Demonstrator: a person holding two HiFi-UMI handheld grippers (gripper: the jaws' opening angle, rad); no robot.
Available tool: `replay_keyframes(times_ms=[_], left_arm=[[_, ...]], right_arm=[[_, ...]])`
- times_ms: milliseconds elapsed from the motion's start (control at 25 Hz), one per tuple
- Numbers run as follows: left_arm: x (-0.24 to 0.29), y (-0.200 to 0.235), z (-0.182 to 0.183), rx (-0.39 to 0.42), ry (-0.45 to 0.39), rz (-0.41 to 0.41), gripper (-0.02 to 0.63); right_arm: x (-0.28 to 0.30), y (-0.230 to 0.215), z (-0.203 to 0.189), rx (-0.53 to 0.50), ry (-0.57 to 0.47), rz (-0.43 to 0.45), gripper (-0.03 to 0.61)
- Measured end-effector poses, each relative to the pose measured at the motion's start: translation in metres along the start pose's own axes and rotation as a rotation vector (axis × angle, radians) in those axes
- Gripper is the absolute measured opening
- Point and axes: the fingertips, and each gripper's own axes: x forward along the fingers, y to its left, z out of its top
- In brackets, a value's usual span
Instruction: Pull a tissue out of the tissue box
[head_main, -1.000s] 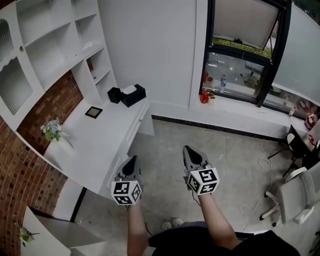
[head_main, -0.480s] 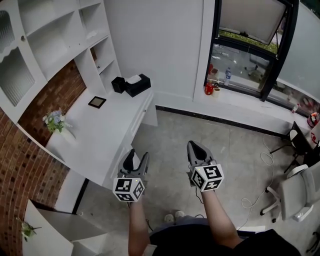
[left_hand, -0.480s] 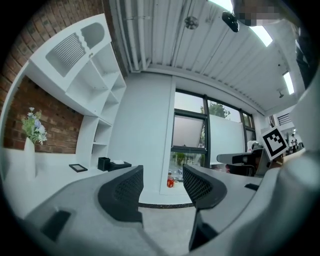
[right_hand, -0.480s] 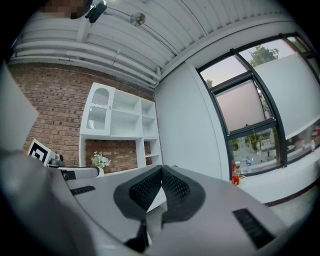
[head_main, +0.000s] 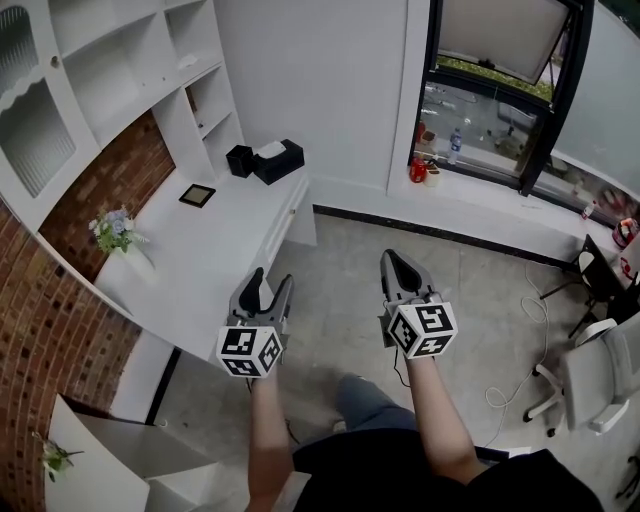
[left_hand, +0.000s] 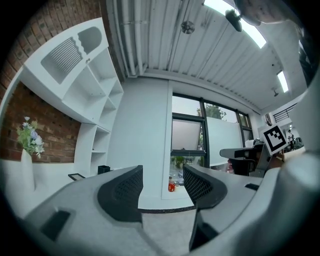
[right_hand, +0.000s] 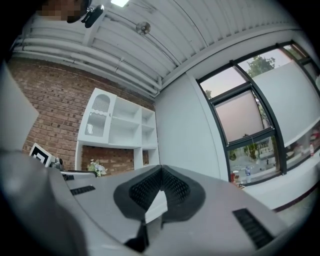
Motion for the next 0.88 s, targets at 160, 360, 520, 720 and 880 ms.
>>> replay_keyframes(times_ms=[160,360,520,720,880], left_arm=[[0.01,0.011,0.0,-0.004,-0.005,-0.004,0.222],[0.035,0.039,0.004,0.004,-0.019,0.015,0.222],[0.065,0.058,0.003,0.018,-0.024,0.025,0.222],[0.12,0.094,-0.007,0.004,-0.023,0.041,0.222],[0.192,0.137,-0.026,-0.028,-0.014,0.07,0.222]], right_arm=[[0.006,-0.013,0.004,0.005,-0.022,-0.03,-0.002],[0.035,-0.029,0.007,0.003,-0.045,-0.038,-0.002],[0.073,-0.041,0.004,-0.001,-0.054,-0.017,-0.002],[0.141,-0.064,-0.02,0.004,-0.029,0.008,-0.002],[0.223,-0.1,-0.056,0.038,0.005,0.027,-0.002]])
